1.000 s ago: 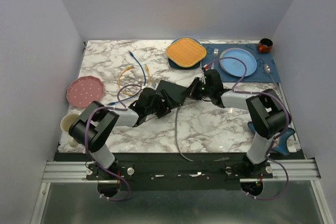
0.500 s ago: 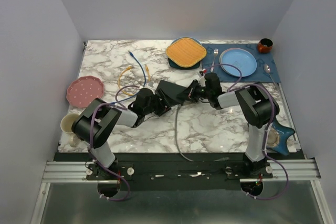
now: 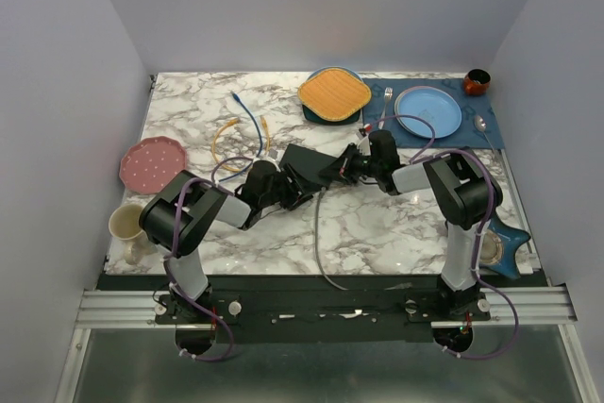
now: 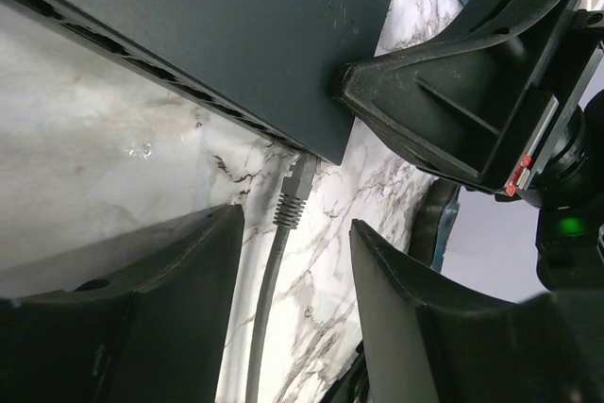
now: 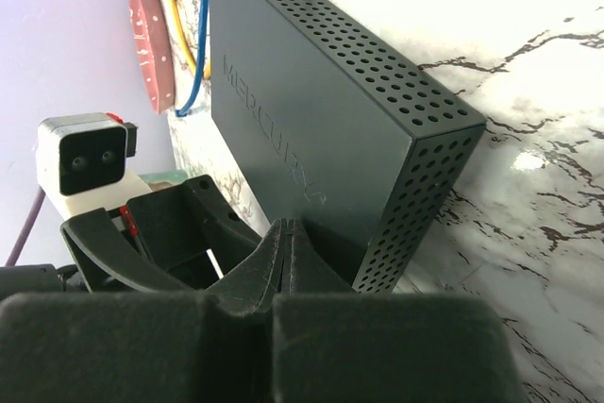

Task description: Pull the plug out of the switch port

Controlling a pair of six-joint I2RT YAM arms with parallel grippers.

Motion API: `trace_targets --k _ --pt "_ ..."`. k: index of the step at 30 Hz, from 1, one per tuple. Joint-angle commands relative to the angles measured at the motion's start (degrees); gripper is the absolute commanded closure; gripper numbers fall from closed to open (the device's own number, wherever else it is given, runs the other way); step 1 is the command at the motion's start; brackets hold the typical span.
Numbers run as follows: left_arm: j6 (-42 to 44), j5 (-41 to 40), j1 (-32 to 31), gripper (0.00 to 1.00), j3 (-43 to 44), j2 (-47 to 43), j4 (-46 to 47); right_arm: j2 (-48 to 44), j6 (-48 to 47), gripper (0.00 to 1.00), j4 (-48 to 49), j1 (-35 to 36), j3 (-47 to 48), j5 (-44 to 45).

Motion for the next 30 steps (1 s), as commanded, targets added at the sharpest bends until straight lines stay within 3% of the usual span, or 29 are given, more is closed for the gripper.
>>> trace_targets --k 1,12,19,30 --pt "0.54 0.09 0.06 0.40 2.09 1.19 -1.70 1.12 -2.39 0.99 -6.10 -0.46 -0.99 1.90" --pt "0.71 -0.62 0.06 0.48 5.34 3.12 -5.13 -0.29 -5.02 0.99 -10.05 -0.46 -0.29 3.83" --pt "0.45 0.08 -0.20 0.58 6.31 4.70 -5.04 -0.37 -5.38 0.99 -12.08 -0.46 0.41 4.27" --pt "-0.69 0.70 -0.73 0.58 7.01 5.93 -3.28 -0.37 -5.90 0.99 -12.43 -0.46 0.59 4.36"
